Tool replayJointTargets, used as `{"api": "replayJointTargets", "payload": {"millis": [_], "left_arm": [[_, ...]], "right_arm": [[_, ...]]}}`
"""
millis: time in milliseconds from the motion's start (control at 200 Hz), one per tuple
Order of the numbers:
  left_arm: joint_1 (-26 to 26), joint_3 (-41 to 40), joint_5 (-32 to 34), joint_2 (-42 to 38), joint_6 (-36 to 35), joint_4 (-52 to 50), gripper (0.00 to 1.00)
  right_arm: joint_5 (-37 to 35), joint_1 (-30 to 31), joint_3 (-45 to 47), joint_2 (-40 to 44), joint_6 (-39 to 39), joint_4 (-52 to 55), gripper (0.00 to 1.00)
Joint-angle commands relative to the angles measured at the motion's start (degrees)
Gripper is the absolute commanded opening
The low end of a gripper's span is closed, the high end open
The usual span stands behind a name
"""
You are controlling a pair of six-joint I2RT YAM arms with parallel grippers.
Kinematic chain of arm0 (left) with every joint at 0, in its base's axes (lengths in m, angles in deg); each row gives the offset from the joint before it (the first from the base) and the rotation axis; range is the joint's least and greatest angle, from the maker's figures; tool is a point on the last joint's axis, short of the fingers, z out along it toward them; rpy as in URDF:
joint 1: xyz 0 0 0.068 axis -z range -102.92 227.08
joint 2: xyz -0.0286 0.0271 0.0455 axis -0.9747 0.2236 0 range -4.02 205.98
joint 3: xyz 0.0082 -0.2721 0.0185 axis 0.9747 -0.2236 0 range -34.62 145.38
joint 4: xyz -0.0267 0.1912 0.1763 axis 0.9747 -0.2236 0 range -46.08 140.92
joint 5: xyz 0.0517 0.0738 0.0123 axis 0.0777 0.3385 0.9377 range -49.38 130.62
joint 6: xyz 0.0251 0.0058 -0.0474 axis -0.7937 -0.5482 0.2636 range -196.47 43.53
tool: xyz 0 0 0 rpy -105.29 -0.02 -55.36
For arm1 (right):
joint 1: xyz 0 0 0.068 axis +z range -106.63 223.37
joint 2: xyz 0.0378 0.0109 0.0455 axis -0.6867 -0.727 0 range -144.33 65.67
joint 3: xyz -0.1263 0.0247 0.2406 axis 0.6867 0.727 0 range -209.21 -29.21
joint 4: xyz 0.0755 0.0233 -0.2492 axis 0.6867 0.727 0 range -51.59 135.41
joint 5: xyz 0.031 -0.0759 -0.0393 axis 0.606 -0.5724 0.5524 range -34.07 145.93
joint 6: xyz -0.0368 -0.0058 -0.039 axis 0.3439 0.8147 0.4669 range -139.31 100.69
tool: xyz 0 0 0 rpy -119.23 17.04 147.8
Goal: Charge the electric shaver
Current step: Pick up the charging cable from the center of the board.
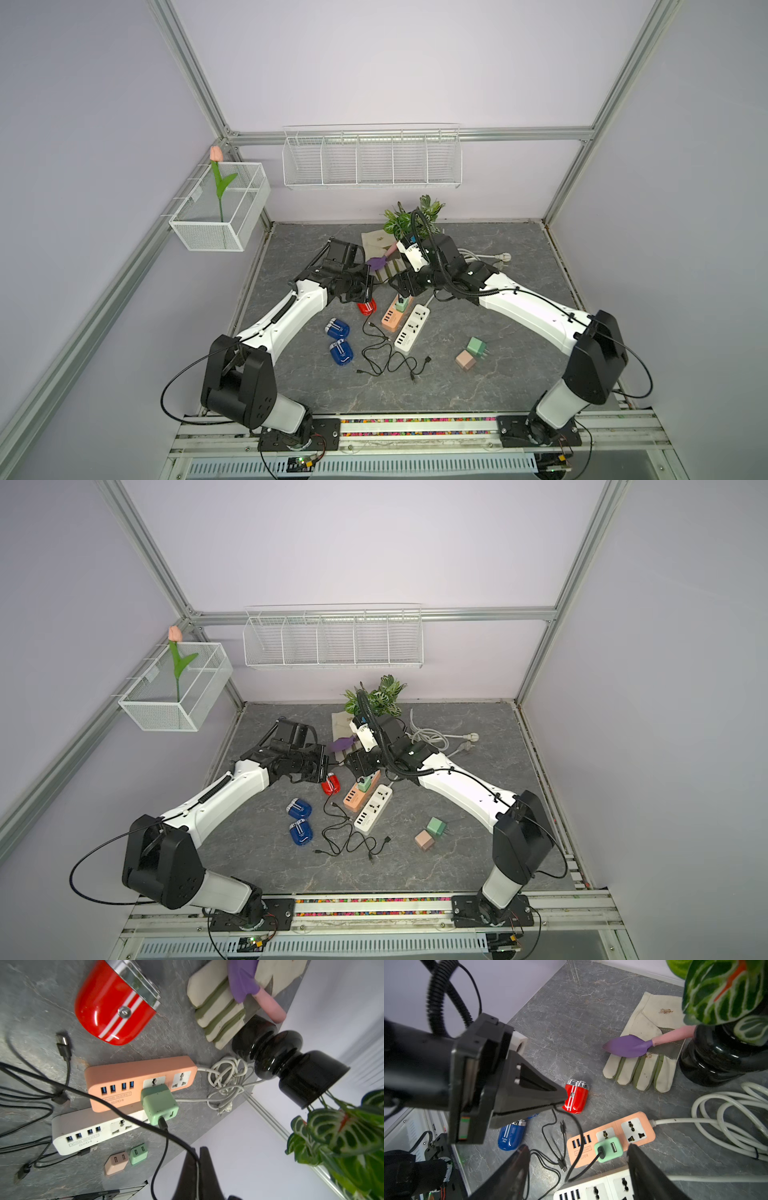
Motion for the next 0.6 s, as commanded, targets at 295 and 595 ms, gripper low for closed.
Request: {"api": "replayJointTargets", "payload": {"millis": [295, 595], "left_arm": [[1.1, 10.8, -0.2, 3.2, -12.2, -8.8, 0.00], [1.9, 14.5, -1.9, 5.5, -15.2, -8.6, 0.00]], "right_arm": [[14.7, -3.5, -3.5, -4.6, 7.3, 1.4, 0.70], [17.1, -3.4, -5.3, -5.8, 6.6, 2.4, 0.45]]}}
